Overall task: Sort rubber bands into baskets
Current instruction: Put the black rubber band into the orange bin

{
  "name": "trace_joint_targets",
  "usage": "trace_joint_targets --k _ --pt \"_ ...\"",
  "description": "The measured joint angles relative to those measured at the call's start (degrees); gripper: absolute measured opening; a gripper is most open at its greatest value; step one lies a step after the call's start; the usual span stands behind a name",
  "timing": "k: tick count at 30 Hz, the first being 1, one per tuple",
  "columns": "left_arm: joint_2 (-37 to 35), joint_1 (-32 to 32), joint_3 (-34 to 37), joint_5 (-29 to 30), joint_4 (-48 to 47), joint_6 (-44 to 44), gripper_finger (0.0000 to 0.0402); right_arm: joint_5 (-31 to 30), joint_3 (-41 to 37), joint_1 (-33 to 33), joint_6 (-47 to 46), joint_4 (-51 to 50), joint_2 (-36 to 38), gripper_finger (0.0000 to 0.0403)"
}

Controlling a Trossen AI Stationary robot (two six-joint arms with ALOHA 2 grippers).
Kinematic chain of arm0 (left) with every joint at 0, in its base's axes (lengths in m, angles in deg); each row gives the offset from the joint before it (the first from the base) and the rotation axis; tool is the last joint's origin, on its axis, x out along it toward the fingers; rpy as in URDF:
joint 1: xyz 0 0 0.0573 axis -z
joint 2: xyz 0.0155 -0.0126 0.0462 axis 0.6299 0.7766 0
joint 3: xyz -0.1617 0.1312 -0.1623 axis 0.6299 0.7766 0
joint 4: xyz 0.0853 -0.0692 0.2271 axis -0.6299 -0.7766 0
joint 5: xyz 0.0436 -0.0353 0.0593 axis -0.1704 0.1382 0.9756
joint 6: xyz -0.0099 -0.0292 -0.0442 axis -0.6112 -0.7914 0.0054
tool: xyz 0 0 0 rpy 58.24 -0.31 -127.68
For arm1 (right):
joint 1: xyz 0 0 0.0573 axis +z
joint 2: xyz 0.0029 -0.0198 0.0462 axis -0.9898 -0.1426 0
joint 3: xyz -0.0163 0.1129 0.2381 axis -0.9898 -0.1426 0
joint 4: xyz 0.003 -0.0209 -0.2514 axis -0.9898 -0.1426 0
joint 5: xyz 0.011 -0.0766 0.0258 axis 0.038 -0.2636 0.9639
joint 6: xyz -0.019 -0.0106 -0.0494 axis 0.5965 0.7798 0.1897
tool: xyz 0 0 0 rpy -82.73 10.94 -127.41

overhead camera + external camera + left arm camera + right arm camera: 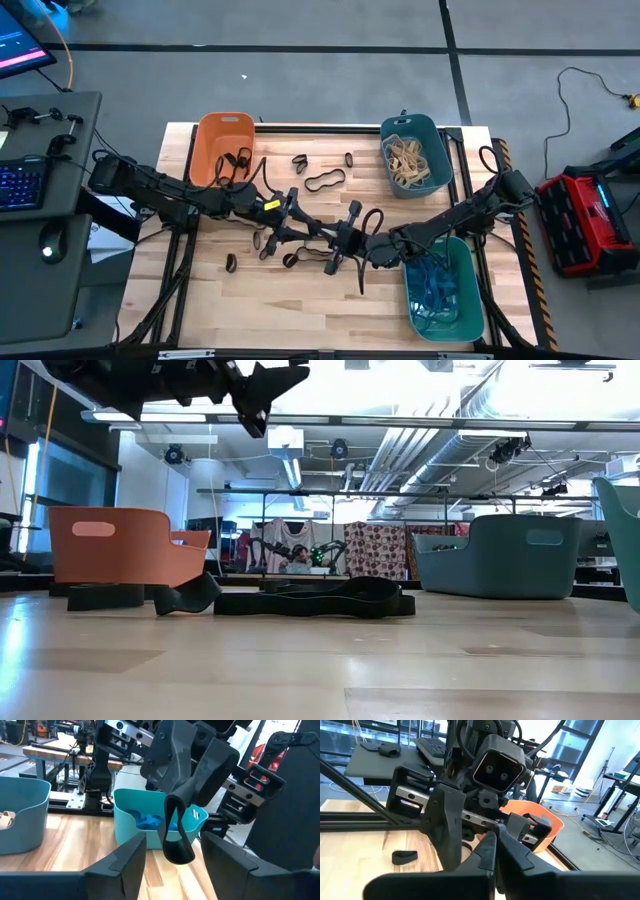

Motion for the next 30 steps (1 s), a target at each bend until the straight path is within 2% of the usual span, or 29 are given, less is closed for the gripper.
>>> trace_joint_targets --k 4,11,16,21,26,30 --pt "0.0 0.23 0.0 -0.16 0.01 1.93 0.0136 1.36 0.0 -0.02 -0.01 0.27 0.0 0.0" --pt "0.0 0.92 0.0 0.04 0.55 5.9 0.0012 4.63 0.0 -0.15 -0.03 0.33 0.0 0.0" --pt "-0.62 0.21 0.0 0.22 0.09 6.07 0.0006 -0.8 0.0 -0.15 0.09 -0.99 0.0 0.0017" --pt "-4.13 -1.98 0.0 2.38 -5.61 8.22 0.0003 -7.09 0.0 -0.27 -2.05 -4.83 0.0 0.0077" --pt "-10.83 -4.84 -0.03 6.04 -17.85 8.92 0.0002 -8.24 0.0 -1.03 -7.42 -10.06 0.0 0.0135" --pt "-17.74 -7.08 -3.76 11.02 -37.02 8.65 0.0001 -8.17 0.0 -2.3 -12.28 -15.58 -0.01 0.0147"
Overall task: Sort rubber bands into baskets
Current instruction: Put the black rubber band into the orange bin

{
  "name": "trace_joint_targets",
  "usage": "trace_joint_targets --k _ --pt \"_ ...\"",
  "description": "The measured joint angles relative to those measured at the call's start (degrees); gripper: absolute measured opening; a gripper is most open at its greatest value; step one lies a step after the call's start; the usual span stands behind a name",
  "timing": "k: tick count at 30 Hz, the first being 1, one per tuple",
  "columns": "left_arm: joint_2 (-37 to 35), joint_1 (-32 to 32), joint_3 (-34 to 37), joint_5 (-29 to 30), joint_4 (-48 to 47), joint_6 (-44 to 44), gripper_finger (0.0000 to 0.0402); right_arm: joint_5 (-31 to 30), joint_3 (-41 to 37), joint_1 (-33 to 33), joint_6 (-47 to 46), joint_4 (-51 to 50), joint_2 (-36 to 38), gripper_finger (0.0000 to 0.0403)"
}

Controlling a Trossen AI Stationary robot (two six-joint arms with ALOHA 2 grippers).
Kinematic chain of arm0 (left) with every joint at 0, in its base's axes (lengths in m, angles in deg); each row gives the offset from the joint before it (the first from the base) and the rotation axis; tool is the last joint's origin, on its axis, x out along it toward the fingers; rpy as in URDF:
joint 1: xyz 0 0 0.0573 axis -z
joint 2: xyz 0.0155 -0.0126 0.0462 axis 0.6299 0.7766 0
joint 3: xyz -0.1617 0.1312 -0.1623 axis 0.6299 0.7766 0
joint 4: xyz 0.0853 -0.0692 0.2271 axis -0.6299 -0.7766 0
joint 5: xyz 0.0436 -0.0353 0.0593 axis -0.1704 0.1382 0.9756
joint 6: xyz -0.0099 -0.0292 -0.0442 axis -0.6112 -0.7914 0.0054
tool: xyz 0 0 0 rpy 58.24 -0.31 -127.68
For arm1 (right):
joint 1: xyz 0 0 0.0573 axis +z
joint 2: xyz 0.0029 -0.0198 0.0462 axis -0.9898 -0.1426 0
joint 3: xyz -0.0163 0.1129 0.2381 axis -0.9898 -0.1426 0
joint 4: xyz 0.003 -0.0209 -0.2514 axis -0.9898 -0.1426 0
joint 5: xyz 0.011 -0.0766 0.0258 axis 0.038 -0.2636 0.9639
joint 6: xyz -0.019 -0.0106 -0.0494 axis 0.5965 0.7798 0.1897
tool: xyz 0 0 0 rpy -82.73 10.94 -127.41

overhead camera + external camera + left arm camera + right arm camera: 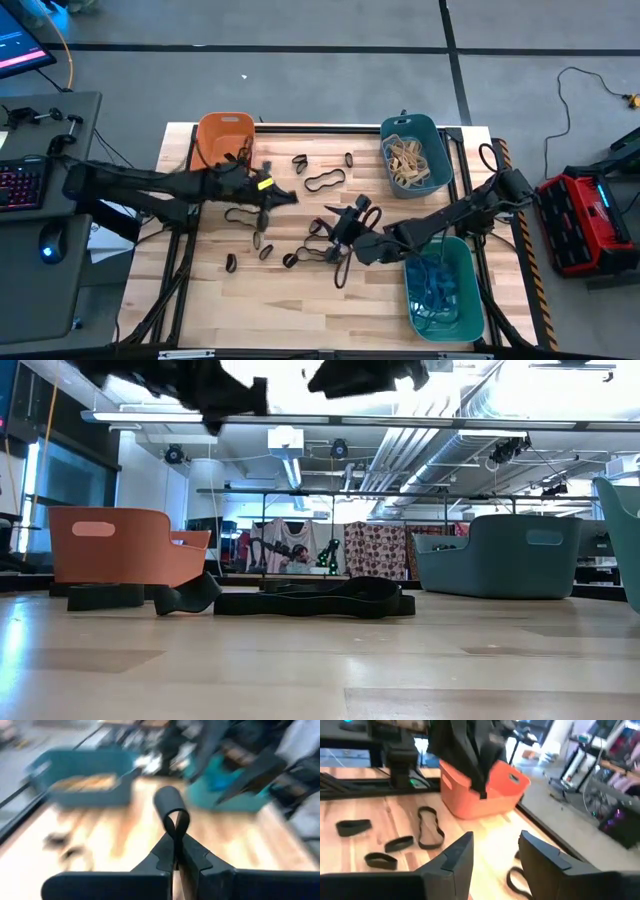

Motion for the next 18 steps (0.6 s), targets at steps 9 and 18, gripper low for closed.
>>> trace_joint_targets --k 9,18 --pt "-6.07 -7.42 -13.86 13.53 -46.54 -3.49 0.0001 3.69 0.0 -2.61 -7.02 -7.09 -0.01 0.0087" --pt "-4.36 -23.23 -17.51 15.86 -65.57 -4.38 0.0 4.73 0.0 -3.14 -6.87 -7.46 -0.01 0.0006"
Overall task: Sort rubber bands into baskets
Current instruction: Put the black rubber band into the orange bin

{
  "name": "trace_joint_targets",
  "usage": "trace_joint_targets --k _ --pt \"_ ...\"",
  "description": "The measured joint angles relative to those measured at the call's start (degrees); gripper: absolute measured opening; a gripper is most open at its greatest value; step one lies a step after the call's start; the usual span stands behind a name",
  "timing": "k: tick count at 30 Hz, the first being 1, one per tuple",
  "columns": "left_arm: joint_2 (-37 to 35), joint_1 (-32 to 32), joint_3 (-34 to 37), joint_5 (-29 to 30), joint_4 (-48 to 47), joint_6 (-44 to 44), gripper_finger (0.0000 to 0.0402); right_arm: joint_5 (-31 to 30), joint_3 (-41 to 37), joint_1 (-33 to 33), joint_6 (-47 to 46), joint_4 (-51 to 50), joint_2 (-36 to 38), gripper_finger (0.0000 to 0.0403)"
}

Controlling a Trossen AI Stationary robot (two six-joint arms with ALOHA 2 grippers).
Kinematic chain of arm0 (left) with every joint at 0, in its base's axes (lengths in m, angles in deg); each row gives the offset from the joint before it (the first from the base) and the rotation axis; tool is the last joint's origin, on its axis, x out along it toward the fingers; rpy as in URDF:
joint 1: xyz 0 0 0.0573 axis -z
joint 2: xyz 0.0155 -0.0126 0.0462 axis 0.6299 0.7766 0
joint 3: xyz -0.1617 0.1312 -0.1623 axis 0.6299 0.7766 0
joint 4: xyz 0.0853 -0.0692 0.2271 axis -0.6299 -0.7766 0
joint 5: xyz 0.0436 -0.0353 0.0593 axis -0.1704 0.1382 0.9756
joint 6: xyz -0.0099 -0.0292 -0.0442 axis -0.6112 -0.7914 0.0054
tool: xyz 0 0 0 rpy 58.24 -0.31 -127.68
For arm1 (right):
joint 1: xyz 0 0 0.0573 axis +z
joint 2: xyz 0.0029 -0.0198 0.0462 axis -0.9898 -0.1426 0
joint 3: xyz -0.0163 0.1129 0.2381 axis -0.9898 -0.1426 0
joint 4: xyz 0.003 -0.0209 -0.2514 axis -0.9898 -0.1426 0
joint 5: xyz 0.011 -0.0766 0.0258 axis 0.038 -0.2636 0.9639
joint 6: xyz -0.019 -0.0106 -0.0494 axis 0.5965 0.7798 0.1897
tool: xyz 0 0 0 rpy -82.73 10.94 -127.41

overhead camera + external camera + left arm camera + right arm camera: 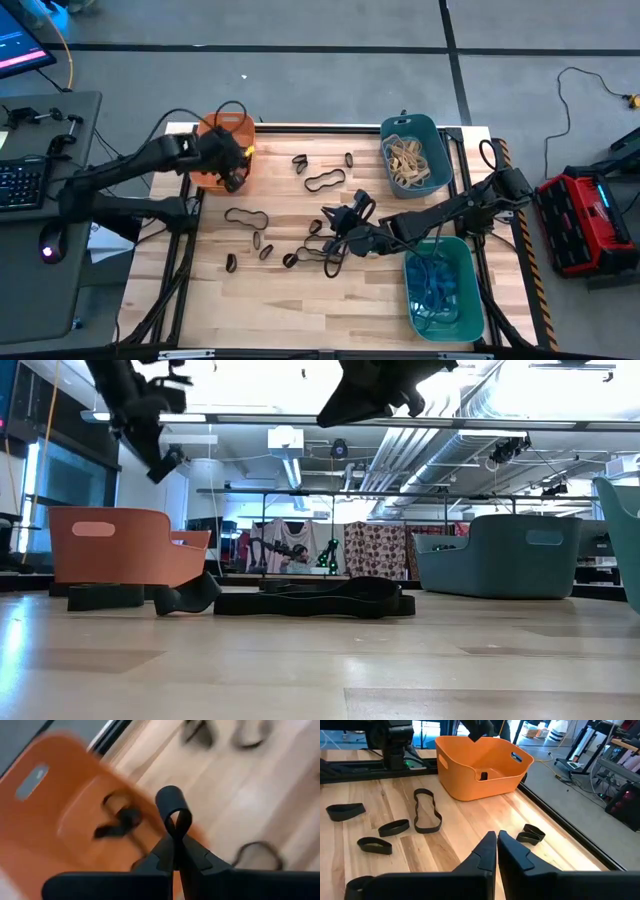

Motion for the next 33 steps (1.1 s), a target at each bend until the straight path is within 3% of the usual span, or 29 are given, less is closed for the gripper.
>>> trace_joint_targets --k 6,15,33 --pt "5.66 -10.18 0.0 -3.36 -1.56 5.41 0.0 0.63 0.0 0.0 0.0 -0.6 0.0 0.0007" --pt "17.61 -19.73 0.0 -4.31 -1.57 12.08 0.0 0.84 0.0 0.0 -1.46 -2.63 0.0 0.0001" --pt "31.89 -24.53 0.0 -2.49 -0.33 22.27 0.0007 0.82 0.0 0.0 -1.47 -3.06 0.0 0.0"
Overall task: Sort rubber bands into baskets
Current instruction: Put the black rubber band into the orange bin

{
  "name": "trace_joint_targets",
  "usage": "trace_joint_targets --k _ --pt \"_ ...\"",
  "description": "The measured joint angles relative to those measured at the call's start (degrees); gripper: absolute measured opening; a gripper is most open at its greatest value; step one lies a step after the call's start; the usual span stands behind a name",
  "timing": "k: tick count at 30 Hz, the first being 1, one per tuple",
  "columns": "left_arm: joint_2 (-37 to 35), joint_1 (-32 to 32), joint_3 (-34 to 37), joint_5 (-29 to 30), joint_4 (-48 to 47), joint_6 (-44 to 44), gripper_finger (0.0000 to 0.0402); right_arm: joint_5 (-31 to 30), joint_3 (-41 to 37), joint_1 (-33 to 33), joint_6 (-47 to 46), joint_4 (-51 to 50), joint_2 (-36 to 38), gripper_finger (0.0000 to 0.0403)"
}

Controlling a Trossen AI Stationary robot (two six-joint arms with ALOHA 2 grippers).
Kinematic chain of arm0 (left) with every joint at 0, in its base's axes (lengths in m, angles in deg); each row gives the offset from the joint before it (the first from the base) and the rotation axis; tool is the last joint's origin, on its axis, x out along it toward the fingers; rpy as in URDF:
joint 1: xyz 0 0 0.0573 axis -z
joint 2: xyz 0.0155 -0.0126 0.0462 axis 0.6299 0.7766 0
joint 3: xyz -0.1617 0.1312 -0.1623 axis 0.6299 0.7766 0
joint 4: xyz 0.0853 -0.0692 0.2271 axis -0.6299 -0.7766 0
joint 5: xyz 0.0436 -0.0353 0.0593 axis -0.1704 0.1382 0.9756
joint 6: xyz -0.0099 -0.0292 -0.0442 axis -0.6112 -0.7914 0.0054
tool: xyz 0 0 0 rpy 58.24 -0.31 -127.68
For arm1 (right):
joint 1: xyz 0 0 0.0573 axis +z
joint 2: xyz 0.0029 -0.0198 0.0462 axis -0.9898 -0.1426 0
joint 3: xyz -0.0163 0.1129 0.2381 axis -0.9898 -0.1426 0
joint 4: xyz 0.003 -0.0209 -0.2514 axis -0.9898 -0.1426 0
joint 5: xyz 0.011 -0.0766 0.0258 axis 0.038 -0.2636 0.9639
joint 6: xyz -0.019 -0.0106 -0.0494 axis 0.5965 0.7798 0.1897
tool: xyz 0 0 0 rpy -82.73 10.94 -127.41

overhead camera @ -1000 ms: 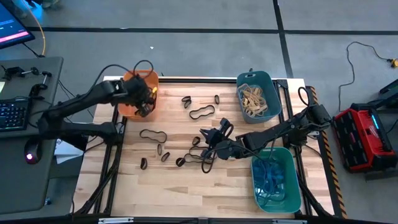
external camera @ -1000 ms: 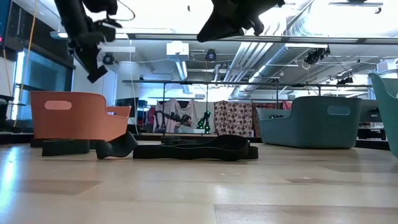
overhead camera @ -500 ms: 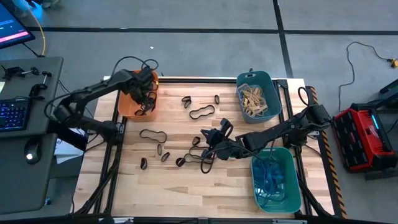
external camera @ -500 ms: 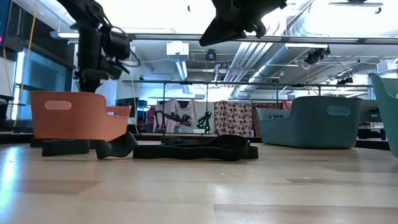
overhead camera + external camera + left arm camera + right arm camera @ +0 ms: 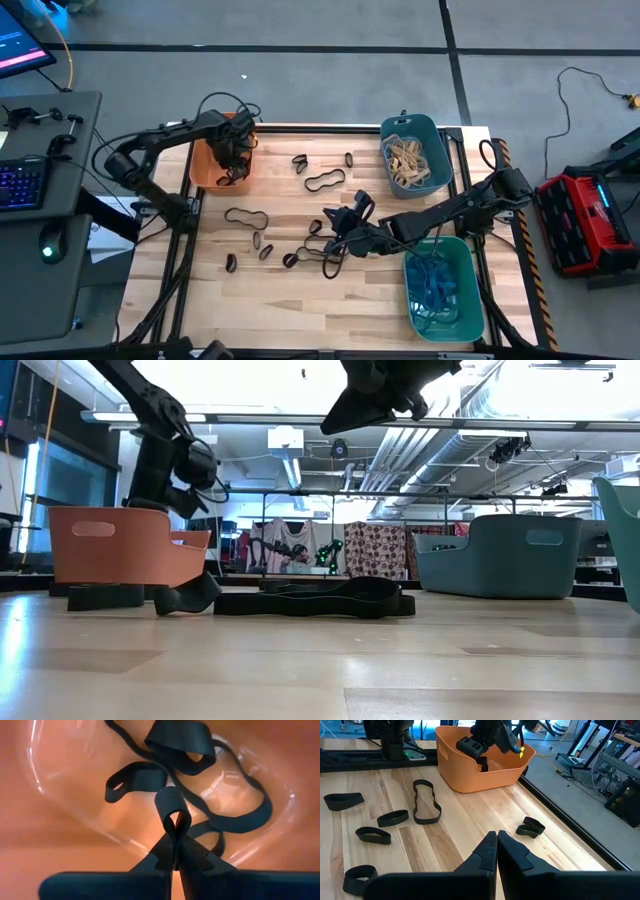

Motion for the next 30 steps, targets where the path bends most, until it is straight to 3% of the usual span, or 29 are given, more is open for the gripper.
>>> trace_joint_targets --k 17,25,30 --pt "-5.26 6.58 -4.54 7.23 -2.21 1.48 0.0118 2.16 0.0 0.13 0.01 -0.02 0.0 0.0" --pt "-8.53 9.73 -5.05 5.92 -2.36 1.76 0.0138 2.17 0.0 0.92 0.21 -0.02 0.0 0.0" --pt "-11.24 15.74 -5.05 3.28 -2.89 2.48 0.0131 2.16 0.0 0.87 0.17 -0.59 0.0 0.0"
